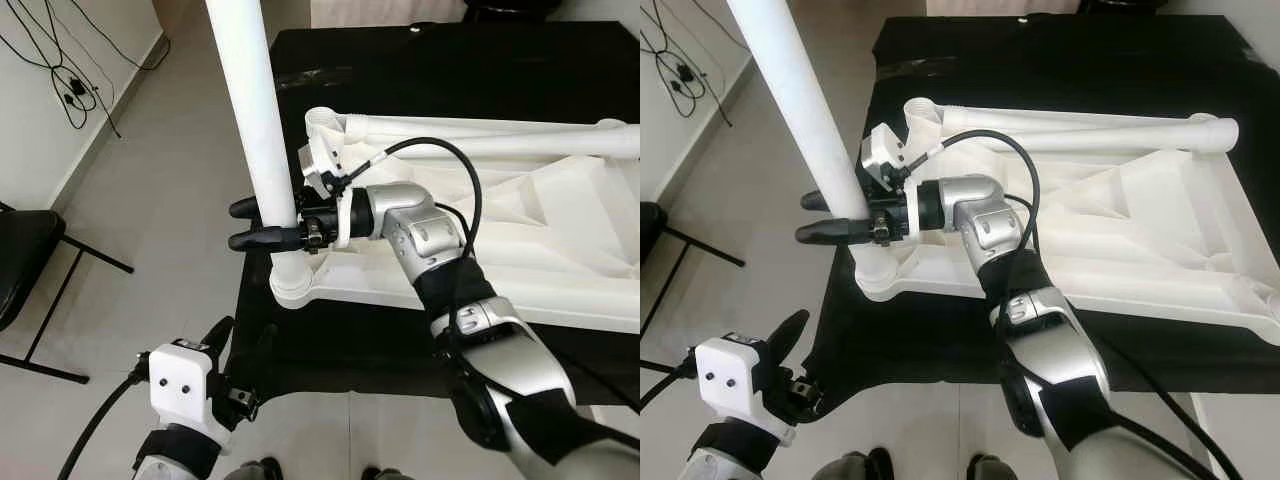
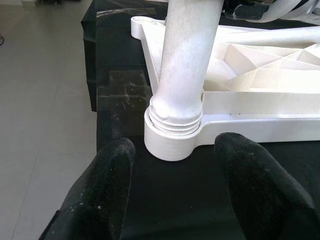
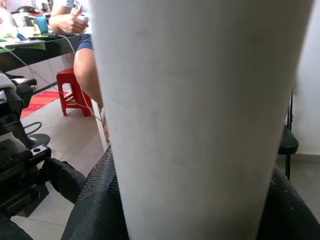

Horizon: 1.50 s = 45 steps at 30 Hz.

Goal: Building children table

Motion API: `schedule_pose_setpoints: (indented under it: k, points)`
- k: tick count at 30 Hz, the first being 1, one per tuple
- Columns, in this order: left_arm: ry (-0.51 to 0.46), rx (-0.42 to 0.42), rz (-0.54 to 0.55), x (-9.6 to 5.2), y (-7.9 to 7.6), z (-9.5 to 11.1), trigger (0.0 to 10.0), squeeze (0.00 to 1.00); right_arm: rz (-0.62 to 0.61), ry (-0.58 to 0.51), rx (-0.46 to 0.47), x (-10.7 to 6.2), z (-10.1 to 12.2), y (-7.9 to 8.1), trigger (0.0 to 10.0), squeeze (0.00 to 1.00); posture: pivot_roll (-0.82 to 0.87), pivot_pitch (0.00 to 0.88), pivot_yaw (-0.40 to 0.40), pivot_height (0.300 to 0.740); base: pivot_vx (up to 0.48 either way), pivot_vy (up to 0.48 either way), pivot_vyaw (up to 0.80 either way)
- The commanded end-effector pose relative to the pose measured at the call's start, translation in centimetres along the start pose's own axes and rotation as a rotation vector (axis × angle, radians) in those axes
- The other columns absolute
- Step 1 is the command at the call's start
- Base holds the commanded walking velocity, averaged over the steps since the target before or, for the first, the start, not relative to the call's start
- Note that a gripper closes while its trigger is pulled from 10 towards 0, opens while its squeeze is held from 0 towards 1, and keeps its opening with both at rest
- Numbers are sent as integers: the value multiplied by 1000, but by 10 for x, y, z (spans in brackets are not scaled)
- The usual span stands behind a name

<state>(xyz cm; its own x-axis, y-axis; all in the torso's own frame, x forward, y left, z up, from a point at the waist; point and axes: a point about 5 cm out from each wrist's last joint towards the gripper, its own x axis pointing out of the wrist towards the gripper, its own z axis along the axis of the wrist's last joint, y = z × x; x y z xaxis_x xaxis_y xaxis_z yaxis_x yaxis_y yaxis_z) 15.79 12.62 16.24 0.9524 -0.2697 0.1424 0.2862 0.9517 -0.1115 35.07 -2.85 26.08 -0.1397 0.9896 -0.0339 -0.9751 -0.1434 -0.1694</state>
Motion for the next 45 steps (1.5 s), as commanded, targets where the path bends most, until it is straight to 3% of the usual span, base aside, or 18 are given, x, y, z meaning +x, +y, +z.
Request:
schedule_pose_setpoints:
  k: [1,7,9,10,11,13,18,24,25,27,28,31,32,33,34,41,42,45]
  points:
    - [11,5,9,-2,0,0,10000,0,11,-3,31,7,-9,3,0,0,133,249,-1,740,0,0,0]
    - [6,3,9,0,0,0,10000,0,-315,-33,18,-5,-23,3,0,0,113,248,-5,740,0,0,0]
    - [4,2,8,0,1,0,10000,0,-542,-10,104,-6,-40,13,0,0,107,249,-8,740,0,0,0]
    - [4,3,8,0,1,0,10000,0,-832,69,124,-10,-55,17,0,0,98,249,-9,740,0,0,0]
    - [4,3,8,0,1,0,10000,0,-832,69,124,-10,-55,17,0,0,98,249,-9,740,0,0,0]
    - [3,3,8,1,3,0,10000,0,-1171,174,179,-15,-74,44,0,0,93,249,-6,740,0,0,0]
    - [4,7,5,5,6,-3,10000,0,-1029,91,80,24,-61,63,0,0,81,225,11,740,0,0,0]
    - [4,6,6,7,7,-4,10000,0,-1004,80,85,31,-59,61,0,0,84,214,6,740,0,0,0]
    - [1,9,12,7,8,-4,10000,0,-967,68,81,36,-57,58,1647,0,84,214,4,740,0,0,0]
    - [1,9,12,7,8,-4,10000,0,-967,68,81,36,-57,58,1647,0,84,214,4,740,0,0,0]
    - [-1,10,16,7,9,-4,10000,0,-922,64,74,40,-53,56,10000,0,85,213,3,740,0,0,0]
    - [-3,11,19,7,9,-4,10000,0,-869,38,76,43,-48,53,10000,0,86,214,0,740,0,0,0]
    - [-3,11,19,7,9,-3,10000,0,-828,11,82,45,-40,51,10000,757,85,216,-1,740,0,0,0]
    - [-3,11,19,7,9,-3,10000,0,-828,11,82,45,-40,51,10000,757,85,216,-1,740,0,0,0]
    - [-4,10,18,7,8,-3,10000,0,-794,-19,90,45,-34,49,10000,1000,85,216,-1,740,0,0,0]
    - [-4,7,15,6,6,-2,10000,0,-388,-27,-37,32,-15,37,10000,1000,124,227,2,740,0,0,0]
    - [-4,6,14,6,6,-2,10000,0,-316,5,-71,27,-14,34,10000,0,129,229,-3,740,0,0,0]
    - [-4,6,14,6,5,-2,10000,0,-263,29,-104,22,-13,30,10000,0,135,232,-5,740,0,0,0]
